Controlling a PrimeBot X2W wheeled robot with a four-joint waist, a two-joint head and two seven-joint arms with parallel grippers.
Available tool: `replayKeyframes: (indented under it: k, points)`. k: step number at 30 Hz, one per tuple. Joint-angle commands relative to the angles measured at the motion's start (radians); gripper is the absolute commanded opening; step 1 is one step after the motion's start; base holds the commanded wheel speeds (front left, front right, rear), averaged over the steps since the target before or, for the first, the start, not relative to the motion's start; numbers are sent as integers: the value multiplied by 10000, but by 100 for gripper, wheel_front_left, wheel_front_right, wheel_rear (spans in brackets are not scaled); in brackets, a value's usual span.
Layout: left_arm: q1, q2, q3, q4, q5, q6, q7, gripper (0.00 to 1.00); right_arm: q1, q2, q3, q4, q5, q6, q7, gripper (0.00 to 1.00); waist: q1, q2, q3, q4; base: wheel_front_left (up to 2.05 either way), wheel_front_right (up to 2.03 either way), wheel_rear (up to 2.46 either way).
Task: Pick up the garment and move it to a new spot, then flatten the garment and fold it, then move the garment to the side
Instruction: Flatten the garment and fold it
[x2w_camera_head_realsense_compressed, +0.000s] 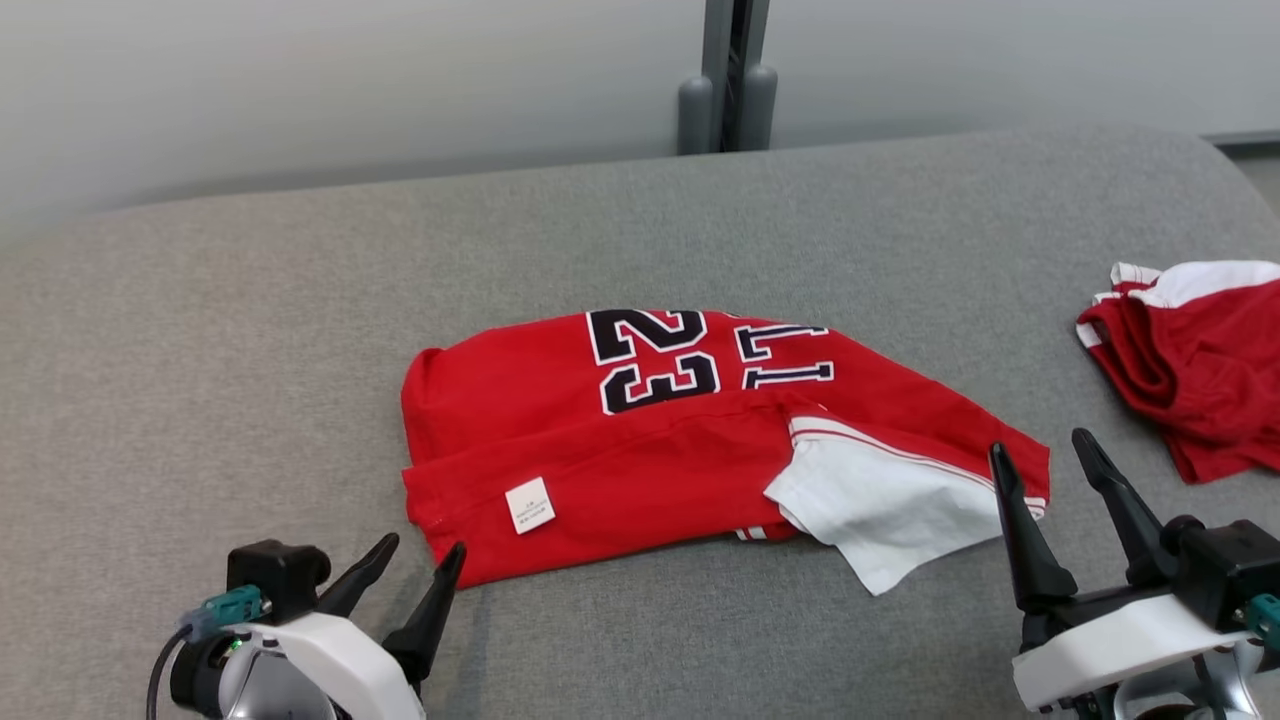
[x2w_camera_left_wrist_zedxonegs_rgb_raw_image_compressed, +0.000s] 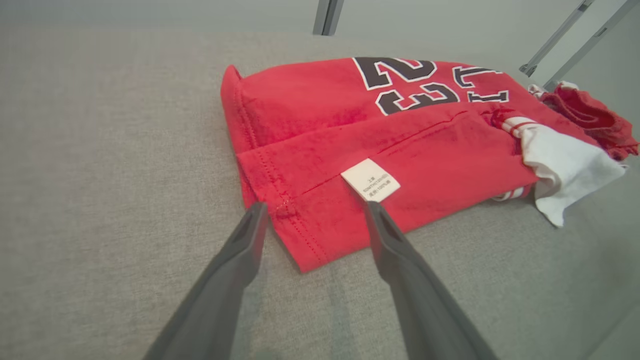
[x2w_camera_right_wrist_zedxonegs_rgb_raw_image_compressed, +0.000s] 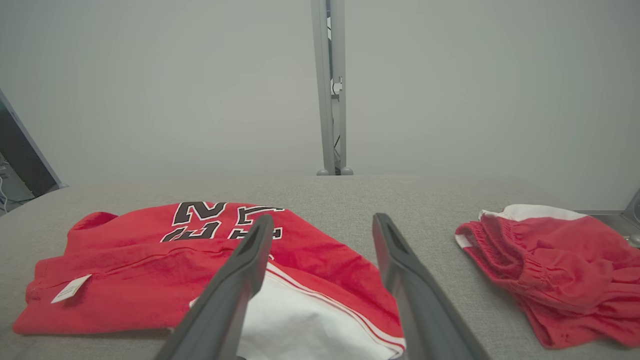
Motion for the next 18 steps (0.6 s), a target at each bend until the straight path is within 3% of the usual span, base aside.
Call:
replayKeyframes:
  k: [1, 7, 15, 16, 18]
  points:
    - [-369, -31, -18, 291, -186, -173, 129, 100, -215, -37, 31, 31, 42, -3, -124, 100, 0, -1, 441, -225, 0, 0, 0]
    - [-1026, -134, -19, 1318, -371, -509, 112, 100, -536, -37, 91, 171, 77, -3, -279, 100, 0, -1, 1017, -457, 0, 0, 0]
    - [-1456, -174, 70, 2066, -381, -631, -238, 97, -722, -37, 54, 340, 69, -3, -420, 100, 0, -1, 1203, -549, 0, 0, 0]
    - [-1472, -169, 66, 2106, -390, -662, -291, 73, -724, -37, 39, 356, 63, -3, -434, 100, 0, -1, 1200, -548, 0, 0, 0]
    - [-1510, -176, 56, 2134, -400, -700, -383, 0, -728, -37, 6, 388, 59, -3, -447, 100, 0, -1, 1187, -533, 0, 0, 0]
